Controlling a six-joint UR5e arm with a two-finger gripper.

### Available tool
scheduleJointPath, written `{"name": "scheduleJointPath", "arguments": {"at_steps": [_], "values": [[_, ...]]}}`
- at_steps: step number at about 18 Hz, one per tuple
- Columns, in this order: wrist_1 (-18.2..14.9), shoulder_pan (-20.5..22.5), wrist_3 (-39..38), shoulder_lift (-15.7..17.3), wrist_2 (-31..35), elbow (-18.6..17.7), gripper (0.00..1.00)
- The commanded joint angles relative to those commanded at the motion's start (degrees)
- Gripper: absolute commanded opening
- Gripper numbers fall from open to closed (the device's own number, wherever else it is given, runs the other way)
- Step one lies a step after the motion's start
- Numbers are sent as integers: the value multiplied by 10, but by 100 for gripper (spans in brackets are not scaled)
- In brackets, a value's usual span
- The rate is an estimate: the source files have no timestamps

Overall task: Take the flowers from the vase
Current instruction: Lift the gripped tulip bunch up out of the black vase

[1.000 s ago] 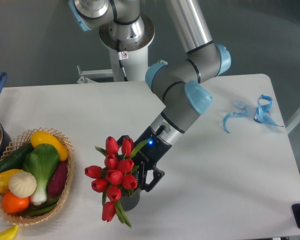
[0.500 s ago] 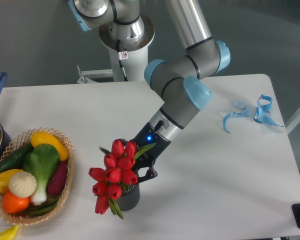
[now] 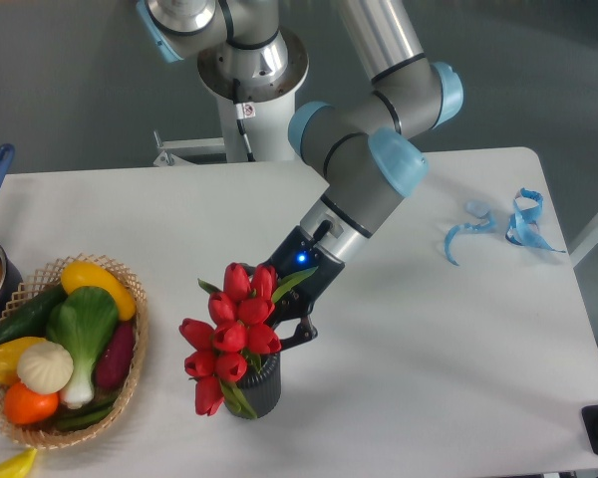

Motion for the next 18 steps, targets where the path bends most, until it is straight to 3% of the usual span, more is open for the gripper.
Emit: {"name": "scheduleJointPath", "arguments": {"at_steps": [5, 13, 18], "values": [[0, 11, -49, 12, -27, 14, 0], [-1, 17, -124, 11, -30, 72, 0], [-1, 23, -142, 12, -43, 76, 0]]}}
